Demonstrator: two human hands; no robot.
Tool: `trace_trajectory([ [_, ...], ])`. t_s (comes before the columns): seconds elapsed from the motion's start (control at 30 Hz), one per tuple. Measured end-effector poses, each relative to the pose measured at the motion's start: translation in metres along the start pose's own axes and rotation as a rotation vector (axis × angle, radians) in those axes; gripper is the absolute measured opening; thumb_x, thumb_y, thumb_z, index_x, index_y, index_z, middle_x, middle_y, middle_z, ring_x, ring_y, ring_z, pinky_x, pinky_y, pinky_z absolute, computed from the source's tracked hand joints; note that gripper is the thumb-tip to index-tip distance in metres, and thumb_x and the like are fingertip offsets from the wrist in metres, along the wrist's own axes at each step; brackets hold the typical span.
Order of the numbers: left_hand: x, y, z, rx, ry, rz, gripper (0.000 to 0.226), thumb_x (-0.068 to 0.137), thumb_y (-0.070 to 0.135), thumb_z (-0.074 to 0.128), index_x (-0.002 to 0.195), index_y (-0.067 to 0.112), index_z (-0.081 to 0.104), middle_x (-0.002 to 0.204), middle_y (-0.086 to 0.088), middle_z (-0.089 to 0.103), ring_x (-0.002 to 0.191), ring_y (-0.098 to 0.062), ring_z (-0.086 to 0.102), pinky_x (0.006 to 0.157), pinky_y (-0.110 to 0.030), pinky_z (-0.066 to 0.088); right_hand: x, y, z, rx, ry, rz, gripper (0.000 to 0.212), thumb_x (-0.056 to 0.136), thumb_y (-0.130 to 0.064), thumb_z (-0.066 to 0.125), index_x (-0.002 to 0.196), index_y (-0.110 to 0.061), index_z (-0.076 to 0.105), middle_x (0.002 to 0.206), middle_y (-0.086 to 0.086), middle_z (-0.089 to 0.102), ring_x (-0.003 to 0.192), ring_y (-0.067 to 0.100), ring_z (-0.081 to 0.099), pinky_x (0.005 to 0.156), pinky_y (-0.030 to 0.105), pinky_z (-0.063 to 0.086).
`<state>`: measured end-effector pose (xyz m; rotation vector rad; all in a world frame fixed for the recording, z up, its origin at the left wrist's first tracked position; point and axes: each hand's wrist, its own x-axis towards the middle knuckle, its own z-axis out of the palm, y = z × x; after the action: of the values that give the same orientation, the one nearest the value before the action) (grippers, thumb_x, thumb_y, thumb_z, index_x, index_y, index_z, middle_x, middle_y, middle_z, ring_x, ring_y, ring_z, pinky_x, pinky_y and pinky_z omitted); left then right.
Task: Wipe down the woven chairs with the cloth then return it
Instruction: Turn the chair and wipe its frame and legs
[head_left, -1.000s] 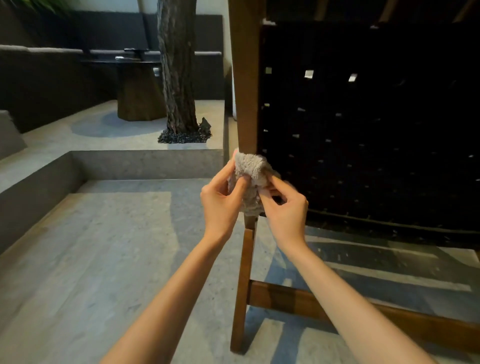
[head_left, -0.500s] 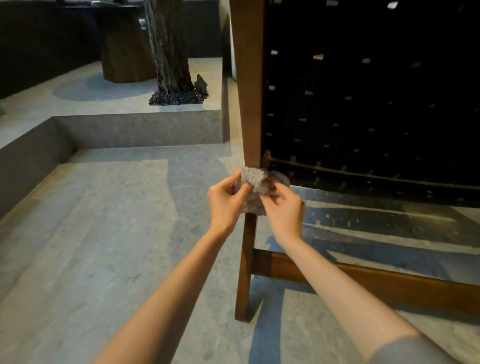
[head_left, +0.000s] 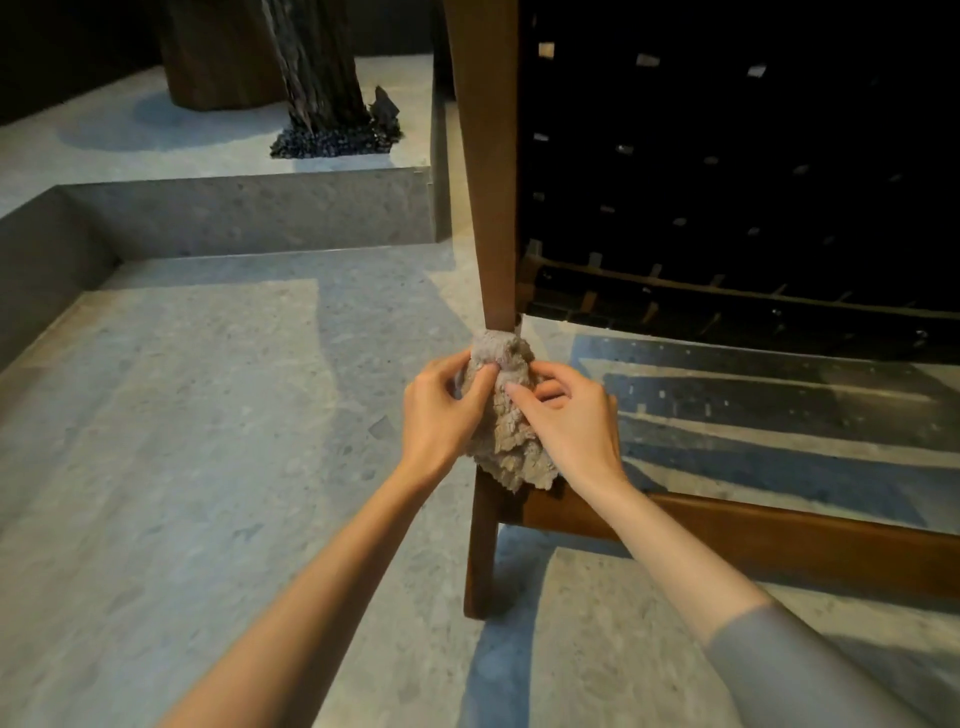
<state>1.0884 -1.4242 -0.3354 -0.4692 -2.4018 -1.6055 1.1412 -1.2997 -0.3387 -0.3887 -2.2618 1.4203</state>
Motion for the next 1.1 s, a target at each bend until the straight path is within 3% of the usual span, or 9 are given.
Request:
trace_trajectory([
  [0.07, 0.0, 0.003, 0.001, -0.028, 0.009, 0.003, 0.017, 0.091, 0.032, 0.059, 0.102, 0.043, 0.064, 0.085, 0.015, 0.067, 0.077, -0.004, 0.059, 0.066, -0.029, 0.049, -0.003, -0.003, 0.005, 0.024, 0.042, -0.06, 0.035, 0.083, -0.044, 0.069, 0.114, -0.037, 0.056, 0.085, -0.017, 0.064, 0.079, -0.004, 0.063, 0.065, 0.012, 0.052],
  [0.2, 0.008, 0.005, 0.007, -0.071, -0.086, -0.025, 0.02, 0.096, 0.024, 0.052, 0.109, 0.025, 0.067, 0.083, -0.004, 0.071, 0.072, -0.016, 0.063, 0.065, -0.037, 0.052, 0.004, -0.009, 0.021, 0.015, 0.085, -0.023, 0.034, 0.094, -0.03, 0.058, 0.127, -0.022, 0.057, 0.122, -0.002, 0.06, 0.112, 0.01, 0.055, 0.095, 0.029, 0.048],
  [0.3, 0.008, -0.001, 0.009, -0.094, -0.128, -0.026, 0.017, 0.098, 0.02, 0.049, 0.099, 0.02, 0.066, 0.074, -0.02, 0.063, 0.06, -0.021, 0.049, 0.054, -0.036, 0.037, 0.003, -0.008, 0.03, 0.047, 0.048, 0.004, 0.028, 0.098, -0.024, 0.05, 0.121, -0.017, 0.063, 0.107, 0.0, 0.068, 0.102, 0.012, 0.061, 0.089, 0.029, 0.052],
  [0.47, -0.004, -0.009, 0.008, -0.187, -0.153, -0.072, 0.017, 0.097, 0.02, 0.051, 0.088, 0.025, 0.065, 0.068, -0.005, 0.063, 0.061, -0.026, 0.053, 0.055, -0.035, 0.041, -0.009, 0.006, 0.033, 0.069, 0.023, 0.006, 0.028, 0.099, -0.029, 0.049, 0.117, -0.017, 0.066, 0.098, -0.003, 0.07, 0.093, 0.006, 0.063, 0.074, 0.01, 0.048],
  [0.6, -0.027, -0.025, 0.008, -0.227, -0.176, -0.145, 0.018, 0.097, 0.022, 0.051, 0.091, 0.014, 0.066, 0.076, -0.007, 0.068, 0.069, -0.019, 0.061, 0.06, -0.031, 0.047, -0.032, 0.017, 0.04, 0.057, 0.016, 0.028, 0.026, 0.099, -0.029, 0.049, 0.115, -0.018, 0.066, 0.098, -0.003, 0.07, 0.091, 0.005, 0.064, 0.074, 0.016, 0.05],
  [0.73, -0.054, -0.04, 0.011, -0.236, -0.171, -0.219, 0.025, 0.097, 0.021, 0.049, 0.076, 0.012, 0.058, 0.06, -0.001, 0.055, 0.056, -0.015, 0.047, 0.053, -0.029, 0.037, -0.058, 0.026, 0.048, 0.02, 0.103, 0.004, 0.032, 0.097, -0.027, 0.054, 0.126, -0.017, 0.062, 0.102, -0.002, 0.072, 0.089, 0.004, 0.066, 0.073, 0.005, 0.046],
  [0.87, -0.074, -0.049, 0.011, -0.249, -0.184, -0.271, 0.027, 0.099, 0.019, 0.047, 0.074, 0.016, 0.056, 0.054, 0.007, 0.053, 0.049, -0.01, 0.047, 0.045, -0.025, 0.038, -0.078, 0.033, 0.051, 0.009, 0.133, 0.019, 0.04, 0.094, -0.022, 0.06, 0.133, -0.017, 0.054, 0.109, 0.003, 0.071, 0.096, 0.012, 0.067, 0.085, 0.028, 0.054],
  [1.03, -0.095, -0.062, 0.008, -0.254, -0.185, -0.322, 0.031, 0.098, 0.016, 0.048, 0.067, 0.012, 0.049, 0.05, 0.009, 0.043, 0.045, -0.004, 0.038, 0.043, -0.017, 0.03, -0.1, 0.051, 0.054, 0.108, 0.149, 0.046, 0.046, 0.086, -0.013, 0.069, 0.128, -0.026, 0.056, 0.107, -0.005, 0.071, 0.082, -0.01, 0.058, 0.072, 0.006, 0.047],
  [1.1, -0.108, -0.071, 0.008, -0.244, -0.176, -0.365, 0.033, 0.096, 0.014, 0.05, 0.064, 0.014, 0.047, 0.049, 0.011, 0.041, 0.046, -0.004, 0.036, 0.044, -0.017, 0.029, -0.114, 0.06, 0.058, 0.161, 0.141, 0.075, 0.049, 0.085, -0.012, 0.071, 0.124, -0.036, 0.054, 0.103, -0.012, 0.069, 0.083, -0.012, 0.058, 0.072, 0.008, 0.048],
])
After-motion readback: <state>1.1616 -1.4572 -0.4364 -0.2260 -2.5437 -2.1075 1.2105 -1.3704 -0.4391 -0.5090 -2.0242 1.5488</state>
